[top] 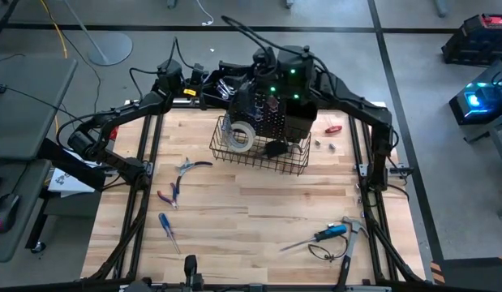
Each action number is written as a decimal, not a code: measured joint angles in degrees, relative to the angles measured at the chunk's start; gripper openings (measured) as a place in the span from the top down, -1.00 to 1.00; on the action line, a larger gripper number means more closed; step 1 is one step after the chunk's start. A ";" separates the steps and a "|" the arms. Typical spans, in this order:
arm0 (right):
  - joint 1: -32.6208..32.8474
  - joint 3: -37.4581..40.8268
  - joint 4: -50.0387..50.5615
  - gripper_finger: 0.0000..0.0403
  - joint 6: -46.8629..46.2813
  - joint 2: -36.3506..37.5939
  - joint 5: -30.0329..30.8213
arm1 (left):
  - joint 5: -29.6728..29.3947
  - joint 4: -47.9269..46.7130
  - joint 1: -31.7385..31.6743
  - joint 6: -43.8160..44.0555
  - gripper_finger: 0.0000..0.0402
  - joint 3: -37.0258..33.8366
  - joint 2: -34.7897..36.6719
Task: Hang tools onto peg board
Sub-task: Put the socket in the left black bin on the pegboard
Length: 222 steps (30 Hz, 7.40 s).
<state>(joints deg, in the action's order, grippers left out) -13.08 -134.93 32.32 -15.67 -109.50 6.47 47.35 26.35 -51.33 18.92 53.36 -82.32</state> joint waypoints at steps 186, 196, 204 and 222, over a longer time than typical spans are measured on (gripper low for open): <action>-0.21 1.61 -3.26 -0.04 -3.29 0.93 -0.25 | -2.78 -1.73 0.00 -4.09 0.22 -0.01 -0.07; 12.26 1.70 33.28 -0.04 -16.17 12.08 12.09 | -2.77 -1.73 0.00 -4.09 0.22 0.00 -0.07; 31.57 7.89 56.61 -0.04 -45.37 6.50 0.06 | -2.79 -1.72 0.00 -4.06 0.22 0.00 -0.07; 39.44 71.76 41.22 0.12 -112.03 33.57 0.36 | -2.92 -1.71 0.00 -4.04 0.22 -0.02 -0.05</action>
<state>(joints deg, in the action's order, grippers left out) 26.35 -63.17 73.54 -127.70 -75.93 6.83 44.42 24.64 -51.33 14.88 53.35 -82.37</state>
